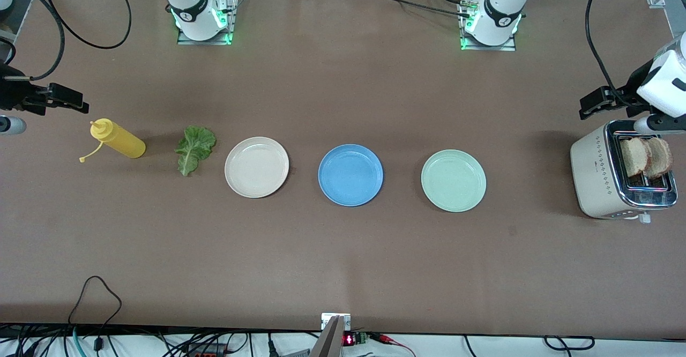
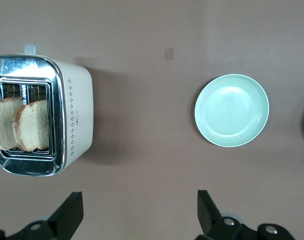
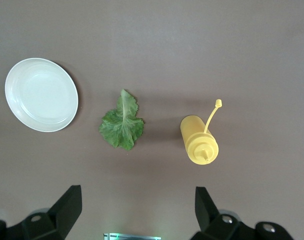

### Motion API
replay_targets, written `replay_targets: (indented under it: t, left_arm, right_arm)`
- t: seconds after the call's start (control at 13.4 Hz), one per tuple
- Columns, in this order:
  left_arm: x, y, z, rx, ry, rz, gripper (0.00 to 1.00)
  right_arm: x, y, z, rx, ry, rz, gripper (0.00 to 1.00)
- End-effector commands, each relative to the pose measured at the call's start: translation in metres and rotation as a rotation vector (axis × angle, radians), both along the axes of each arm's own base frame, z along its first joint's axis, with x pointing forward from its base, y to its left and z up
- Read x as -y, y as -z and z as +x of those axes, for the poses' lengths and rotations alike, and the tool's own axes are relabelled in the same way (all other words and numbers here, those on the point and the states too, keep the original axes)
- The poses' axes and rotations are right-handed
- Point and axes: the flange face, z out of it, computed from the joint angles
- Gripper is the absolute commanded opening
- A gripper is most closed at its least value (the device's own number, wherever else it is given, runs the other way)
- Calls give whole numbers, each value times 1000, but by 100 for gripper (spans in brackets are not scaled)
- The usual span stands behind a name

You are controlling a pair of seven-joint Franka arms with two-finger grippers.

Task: Make sandwich in blue plate with both arms
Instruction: 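Reach the left gripper toward the bread slices in the toaster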

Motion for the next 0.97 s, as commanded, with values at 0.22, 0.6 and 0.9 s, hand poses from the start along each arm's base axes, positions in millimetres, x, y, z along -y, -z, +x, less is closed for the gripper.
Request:
replay_targets:
  t: [0.22,0.6,0.9]
  left_arm:
    - [0,-1,-5,12,-4,-23,100]
    - [-52,42,25,8,-69,-26,100]
    - [-134,93,41,13,-32,-38,100]
  right_arm:
    - [-12,-9,-19,12,-12,4,100]
    - [-14,-7,-17,11,-12,11,100]
    - [-14,-8,-15,20,-20,5,100]
